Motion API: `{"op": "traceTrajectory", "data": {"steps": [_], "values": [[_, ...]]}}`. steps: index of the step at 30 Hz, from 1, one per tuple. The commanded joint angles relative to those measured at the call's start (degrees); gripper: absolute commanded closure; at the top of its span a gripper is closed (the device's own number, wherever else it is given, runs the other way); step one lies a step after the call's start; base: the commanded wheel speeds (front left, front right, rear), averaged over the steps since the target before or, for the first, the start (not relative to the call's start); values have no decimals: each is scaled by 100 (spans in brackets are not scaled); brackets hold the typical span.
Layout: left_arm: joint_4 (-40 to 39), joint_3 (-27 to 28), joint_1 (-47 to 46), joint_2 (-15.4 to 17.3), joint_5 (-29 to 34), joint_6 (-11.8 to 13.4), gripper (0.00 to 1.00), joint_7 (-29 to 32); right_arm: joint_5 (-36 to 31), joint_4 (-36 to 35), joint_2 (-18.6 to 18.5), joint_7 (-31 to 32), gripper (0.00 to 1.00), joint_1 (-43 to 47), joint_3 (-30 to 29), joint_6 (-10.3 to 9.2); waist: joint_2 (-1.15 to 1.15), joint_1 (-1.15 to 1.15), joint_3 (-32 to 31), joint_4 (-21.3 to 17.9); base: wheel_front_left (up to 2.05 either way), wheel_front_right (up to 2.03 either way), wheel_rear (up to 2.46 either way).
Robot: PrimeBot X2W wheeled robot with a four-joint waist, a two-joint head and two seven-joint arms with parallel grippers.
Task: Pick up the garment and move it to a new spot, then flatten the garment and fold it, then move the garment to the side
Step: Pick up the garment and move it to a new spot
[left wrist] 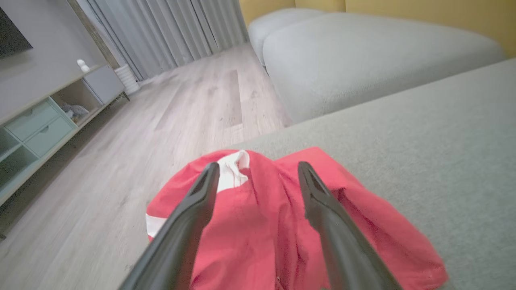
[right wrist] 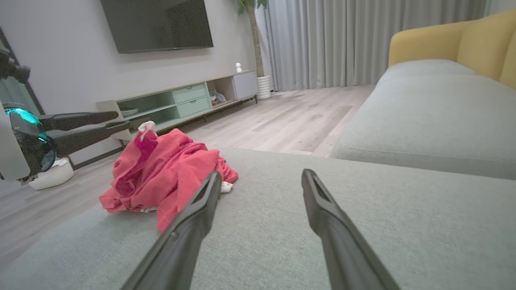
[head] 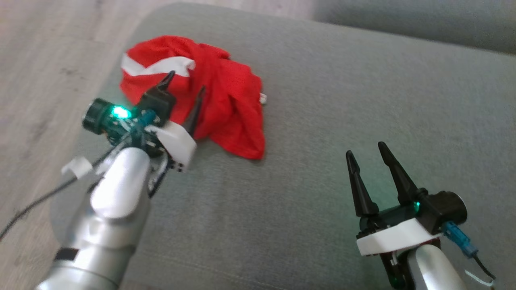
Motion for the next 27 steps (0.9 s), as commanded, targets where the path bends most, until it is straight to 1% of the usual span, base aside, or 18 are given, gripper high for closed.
{"op": "traceTrajectory", "data": {"steps": [1,5,6,7,10,11,12,13,16,21,24,27], "values": [[125,158,-366,271,-52,-44,0,129,-3,-202,-30,-62,0,-204,146,43,0,-1,265,-289,0,0,0],[760,173,-774,472,-49,-43,0,250,10,-203,-30,-62,0,-285,174,43,0,-1,391,-457,0,0,0],[1044,130,-941,588,101,124,0,207,-9,-201,-30,-62,0,-308,121,43,0,-1,441,-502,0,0,0],[1181,81,-1006,628,178,172,0,182,-8,-198,-30,-62,0,-323,108,43,0,-1,468,-529,0,0,0],[1574,36,-1161,642,204,186,0,74,15,-189,-30,-62,0,-337,76,43,0,-1,502,-576,0,0,0],[1690,24,-1210,642,200,176,22,43,22,-185,-30,-62,0,-337,69,43,0,-1,509,-588,0,0,0],[1786,29,-1258,642,192,200,100,-16,28,-179,-30,-62,0,-338,65,43,0,-1,511,-597,0,0,0],[1786,29,-1258,642,192,200,100,-16,28,-179,-30,-62,0,-338,65,43,0,-1,511,-597,0,0,0],[2003,34,-1378,621,173,278,100,-263,46,-150,-30,-62,0,-331,58,43,0,-1,475,-608,0,0,0],[1990,31,-1640,592,167,427,100,-1050,79,-104,-30,-62,0,-289,49,43,0,-1,302,-608,0,0,0],[1653,-1,-1842,629,230,560,100,-1373,112,-80,-30,-62,0,-251,86,43,0,-1,142,-651,0,0,0],[924,-6,-2012,695,278,673,100,-1467,159,-68,-30,-62,0,-209,98,43,0,-1,-15,-760,0,0,0]]}}
